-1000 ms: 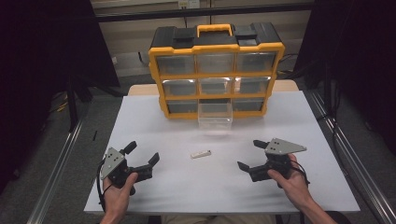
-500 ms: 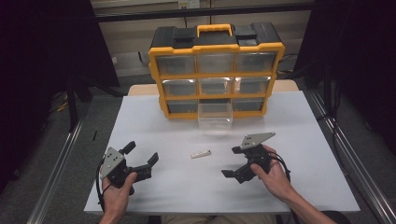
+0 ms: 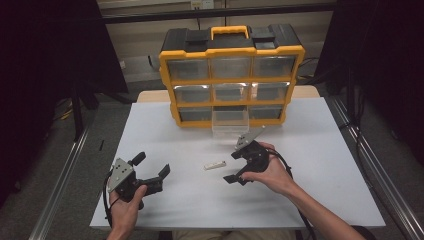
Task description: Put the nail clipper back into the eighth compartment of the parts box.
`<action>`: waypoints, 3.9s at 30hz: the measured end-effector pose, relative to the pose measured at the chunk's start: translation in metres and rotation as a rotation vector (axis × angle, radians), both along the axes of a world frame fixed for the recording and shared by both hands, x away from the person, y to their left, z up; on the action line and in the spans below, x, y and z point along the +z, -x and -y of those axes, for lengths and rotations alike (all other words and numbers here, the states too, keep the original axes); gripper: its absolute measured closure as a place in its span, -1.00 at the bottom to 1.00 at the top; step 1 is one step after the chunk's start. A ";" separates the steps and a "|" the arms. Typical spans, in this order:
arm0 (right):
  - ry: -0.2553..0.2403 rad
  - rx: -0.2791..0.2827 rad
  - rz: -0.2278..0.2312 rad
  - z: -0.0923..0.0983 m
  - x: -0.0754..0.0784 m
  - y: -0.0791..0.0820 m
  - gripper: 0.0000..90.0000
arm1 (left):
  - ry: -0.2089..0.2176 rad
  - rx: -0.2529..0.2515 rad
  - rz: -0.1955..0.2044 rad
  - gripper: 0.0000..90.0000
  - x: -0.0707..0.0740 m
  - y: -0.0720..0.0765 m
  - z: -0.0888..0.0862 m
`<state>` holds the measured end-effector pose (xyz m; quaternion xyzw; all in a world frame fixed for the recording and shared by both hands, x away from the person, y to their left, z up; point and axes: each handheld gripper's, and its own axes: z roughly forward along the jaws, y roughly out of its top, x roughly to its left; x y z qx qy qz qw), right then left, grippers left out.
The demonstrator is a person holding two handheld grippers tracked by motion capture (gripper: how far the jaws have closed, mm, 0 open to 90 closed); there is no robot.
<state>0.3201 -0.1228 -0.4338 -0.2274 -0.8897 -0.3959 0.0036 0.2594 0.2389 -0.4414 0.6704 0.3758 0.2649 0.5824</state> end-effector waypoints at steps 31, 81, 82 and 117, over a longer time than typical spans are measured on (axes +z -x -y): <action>0.358 0.188 -0.097 -0.061 -0.006 -0.060 -0.06 | -0.022 -0.029 -0.010 -0.92 -0.002 -0.001 0.000; 0.427 0.218 -0.093 -0.072 -0.017 -0.072 0.74 | -0.022 -0.019 0.016 -0.92 0.000 0.000 -0.004; 0.425 0.225 -0.095 -0.072 -0.016 -0.073 0.74 | -0.022 -0.017 0.016 -0.92 0.000 0.000 -0.004; 0.142 0.148 -0.003 -0.042 0.007 -0.060 0.74 | -0.021 -0.014 0.015 -0.92 0.000 0.001 -0.004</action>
